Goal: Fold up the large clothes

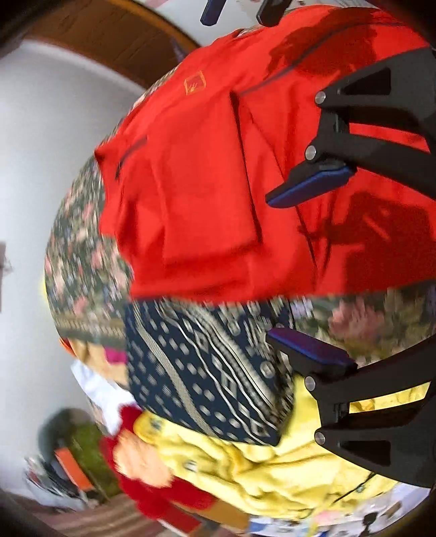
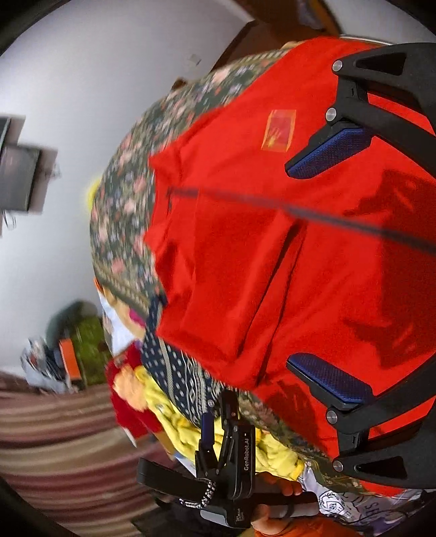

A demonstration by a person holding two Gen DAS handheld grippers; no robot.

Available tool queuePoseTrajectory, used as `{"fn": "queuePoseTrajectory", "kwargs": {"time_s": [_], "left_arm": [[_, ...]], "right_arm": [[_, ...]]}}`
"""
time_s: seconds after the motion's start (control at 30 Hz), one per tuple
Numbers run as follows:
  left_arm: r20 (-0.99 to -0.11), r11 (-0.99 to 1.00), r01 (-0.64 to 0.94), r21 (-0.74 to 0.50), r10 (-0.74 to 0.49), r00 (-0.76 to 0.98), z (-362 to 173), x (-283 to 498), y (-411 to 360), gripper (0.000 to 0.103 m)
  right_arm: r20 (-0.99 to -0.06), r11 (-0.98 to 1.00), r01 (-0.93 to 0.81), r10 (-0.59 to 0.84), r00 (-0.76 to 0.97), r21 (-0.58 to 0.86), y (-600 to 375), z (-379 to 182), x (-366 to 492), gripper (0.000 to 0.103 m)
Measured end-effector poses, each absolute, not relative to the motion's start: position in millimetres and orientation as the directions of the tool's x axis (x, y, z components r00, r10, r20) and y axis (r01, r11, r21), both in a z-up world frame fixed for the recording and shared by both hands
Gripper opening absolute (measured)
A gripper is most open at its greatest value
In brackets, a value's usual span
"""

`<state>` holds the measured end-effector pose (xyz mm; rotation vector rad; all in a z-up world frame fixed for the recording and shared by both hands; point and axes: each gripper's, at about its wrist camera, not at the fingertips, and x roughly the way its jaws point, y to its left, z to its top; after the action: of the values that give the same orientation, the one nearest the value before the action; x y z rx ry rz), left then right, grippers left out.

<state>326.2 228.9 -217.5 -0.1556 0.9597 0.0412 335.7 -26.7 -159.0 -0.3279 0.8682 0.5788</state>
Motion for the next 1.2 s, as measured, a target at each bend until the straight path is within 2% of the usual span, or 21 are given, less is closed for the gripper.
{"fn": "queuePoseTrajectory", "kwargs": {"time_s": [0.3, 0.4, 0.47, 0.53, 0.67, 0.73, 0.77, 0.8, 0.83, 0.93, 1.2], "left_arm": [[-0.850, 0.967, -0.152, -0.202, -0.097, 0.518, -279, 335, 258, 0.073], [-0.847, 0.953, -0.152, -0.262, -0.151, 0.510, -296, 339, 259, 0.060], [-0.842, 0.952, -0.153, -0.264, -0.150, 0.518, -302, 341, 259, 0.060], [-0.840, 0.956, -0.147, -0.254, -0.143, 0.524, -304, 341, 257, 0.060], [-0.840, 0.962, -0.142, -0.235, -0.127, 0.527, -308, 341, 253, 0.060], [-0.842, 0.962, -0.146, -0.232, -0.124, 0.524, -311, 341, 253, 0.060], [-0.843, 0.962, -0.147, -0.229, -0.120, 0.524, -312, 341, 252, 0.060], [-0.843, 0.964, -0.148, -0.222, -0.113, 0.525, -312, 341, 251, 0.060], [-0.843, 0.965, -0.148, -0.216, -0.108, 0.527, -313, 339, 250, 0.060], [-0.846, 0.969, -0.146, -0.198, -0.094, 0.525, -314, 337, 248, 0.061], [-0.875, 0.968, -0.176, -0.178, -0.074, 0.479, -300, 343, 245, 0.061]], "right_arm": [[-0.854, 0.696, -0.712, 0.311, 0.417, -0.095, 73, -226, 369, 0.103], [-0.866, 0.683, -0.718, 0.272, 0.420, -0.133, 95, -247, 383, 0.100], [-0.874, 0.661, -0.734, 0.254, 0.414, -0.155, 106, -260, 391, 0.095], [-0.885, 0.631, -0.752, 0.223, 0.409, -0.189, 118, -273, 396, 0.084], [-0.867, 0.581, -0.764, 0.189, 0.461, -0.280, 136, -292, 398, 0.072], [-0.861, 0.556, -0.775, 0.194, 0.470, -0.298, 142, -298, 398, 0.045], [-0.866, 0.558, -0.782, 0.207, 0.454, -0.277, 143, -298, 400, 0.035], [-0.867, 0.565, -0.781, 0.216, 0.450, -0.264, 143, -296, 401, 0.017], [-0.859, 0.580, -0.769, 0.215, 0.464, -0.270, 142, -293, 402, 0.013], [-0.838, 0.644, -0.736, 0.271, 0.474, -0.208, 126, -271, 407, 0.008], [-0.731, 0.807, -0.591, 0.406, 0.549, 0.005, 40, -171, 425, 0.007]]}}
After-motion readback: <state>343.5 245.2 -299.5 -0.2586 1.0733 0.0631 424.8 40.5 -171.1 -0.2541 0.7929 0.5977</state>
